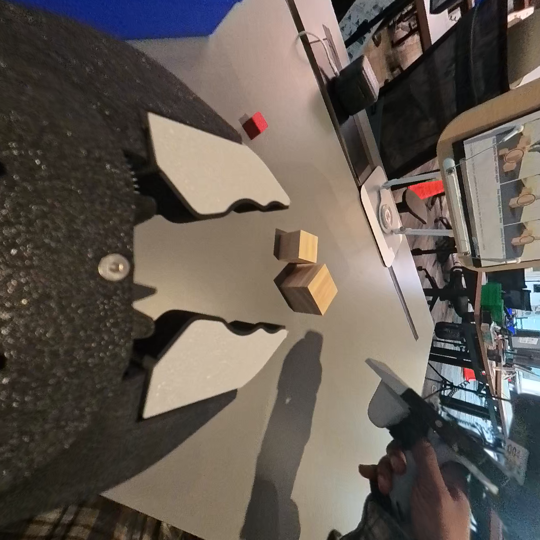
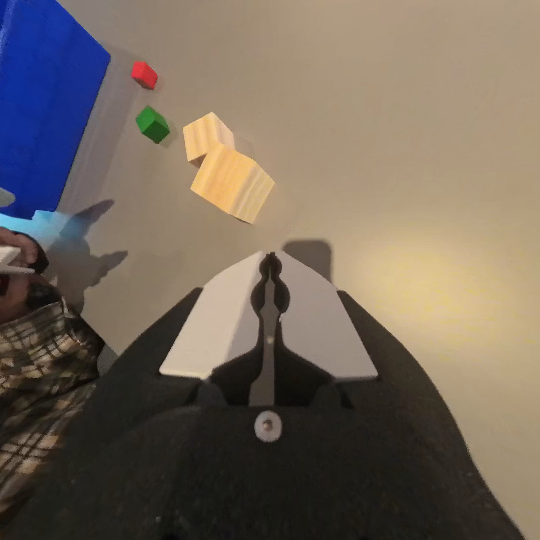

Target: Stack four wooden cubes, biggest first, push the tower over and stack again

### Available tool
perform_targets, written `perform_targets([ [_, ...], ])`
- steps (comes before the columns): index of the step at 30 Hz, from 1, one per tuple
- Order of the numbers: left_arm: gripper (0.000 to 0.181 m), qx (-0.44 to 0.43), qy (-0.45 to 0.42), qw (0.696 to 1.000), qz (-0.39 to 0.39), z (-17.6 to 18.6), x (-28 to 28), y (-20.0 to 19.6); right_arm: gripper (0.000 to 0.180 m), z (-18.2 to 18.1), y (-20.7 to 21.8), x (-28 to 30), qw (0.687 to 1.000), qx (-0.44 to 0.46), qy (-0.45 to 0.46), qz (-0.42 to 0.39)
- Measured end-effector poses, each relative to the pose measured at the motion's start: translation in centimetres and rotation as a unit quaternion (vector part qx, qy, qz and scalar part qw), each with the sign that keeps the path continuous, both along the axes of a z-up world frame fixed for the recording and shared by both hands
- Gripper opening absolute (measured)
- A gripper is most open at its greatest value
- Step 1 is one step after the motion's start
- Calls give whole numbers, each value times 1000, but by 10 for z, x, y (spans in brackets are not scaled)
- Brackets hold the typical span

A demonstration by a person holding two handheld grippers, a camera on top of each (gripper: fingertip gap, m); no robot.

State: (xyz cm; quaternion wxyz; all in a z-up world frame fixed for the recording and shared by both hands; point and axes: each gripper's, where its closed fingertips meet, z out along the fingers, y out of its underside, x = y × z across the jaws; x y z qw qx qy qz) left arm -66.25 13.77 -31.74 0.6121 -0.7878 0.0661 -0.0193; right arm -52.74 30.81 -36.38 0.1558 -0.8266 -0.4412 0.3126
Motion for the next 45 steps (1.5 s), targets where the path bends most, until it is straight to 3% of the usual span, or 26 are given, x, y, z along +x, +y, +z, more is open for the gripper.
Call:
perform_targets([
  [7,73,0,12,1000,-15,-7,8,8,0,10,-4,27,995,22,86,37],
  [15,74,-9,13,1000,-23,-13,12,9,0,10,-10,33,988,42,121,84],
  [18,74,-12,5,999,-29,-17,13,9,12,9,-14,33,984,50,134,110],
  [20,74,-12,4,999,-33,-17,14,10,33,8,-15,33,978,69,144,135],
  [23,75,-8,4,999,-40,-16,16,10,90,4,-7,30,959,153,152,184],
  [27,75,-3,1,999,-44,-15,16,9,121,4,7,17,918,274,163,237],
  [33,75,1,2,999,-46,-13,19,11,119,-10,0,-22,905,226,178,313],
  [45,74,-10,4,999,-45,-20,18,16,116,-49,-24,-94,889,214,108,391],
])
